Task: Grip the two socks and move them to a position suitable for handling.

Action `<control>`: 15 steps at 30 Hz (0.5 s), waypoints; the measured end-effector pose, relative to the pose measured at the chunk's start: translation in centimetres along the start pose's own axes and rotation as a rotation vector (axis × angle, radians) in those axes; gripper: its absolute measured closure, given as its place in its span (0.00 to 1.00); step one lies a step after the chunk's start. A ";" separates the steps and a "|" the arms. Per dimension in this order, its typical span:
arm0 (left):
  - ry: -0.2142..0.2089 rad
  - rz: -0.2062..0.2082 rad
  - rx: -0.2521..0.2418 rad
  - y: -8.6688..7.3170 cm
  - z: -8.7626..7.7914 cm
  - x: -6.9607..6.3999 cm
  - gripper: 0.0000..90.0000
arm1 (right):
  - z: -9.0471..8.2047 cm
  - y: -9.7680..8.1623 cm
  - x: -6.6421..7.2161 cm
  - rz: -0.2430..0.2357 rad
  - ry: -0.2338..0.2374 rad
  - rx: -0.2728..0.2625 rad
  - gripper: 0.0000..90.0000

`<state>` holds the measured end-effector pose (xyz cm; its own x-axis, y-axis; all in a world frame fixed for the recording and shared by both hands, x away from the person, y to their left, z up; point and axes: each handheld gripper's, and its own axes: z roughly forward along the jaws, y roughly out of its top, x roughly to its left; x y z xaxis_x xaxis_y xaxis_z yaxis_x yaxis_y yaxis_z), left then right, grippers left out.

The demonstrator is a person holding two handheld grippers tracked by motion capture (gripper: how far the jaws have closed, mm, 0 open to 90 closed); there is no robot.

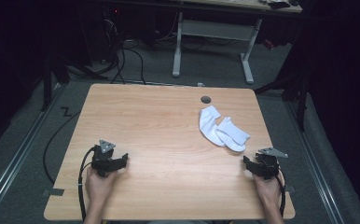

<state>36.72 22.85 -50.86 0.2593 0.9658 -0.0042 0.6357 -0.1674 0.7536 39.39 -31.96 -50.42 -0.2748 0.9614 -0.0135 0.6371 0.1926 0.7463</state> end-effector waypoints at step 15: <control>0.001 0.002 0.001 0.0 0.0 0.0 0.29 | -0.5 0.2 0.5 -0.021 0.015 -0.051 0.56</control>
<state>36.72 22.84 -50.86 0.2593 0.9658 -0.0021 0.6360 -0.1691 0.7530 39.02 -31.57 -49.89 -0.2987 0.9541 -0.0196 0.5941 0.2019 0.7786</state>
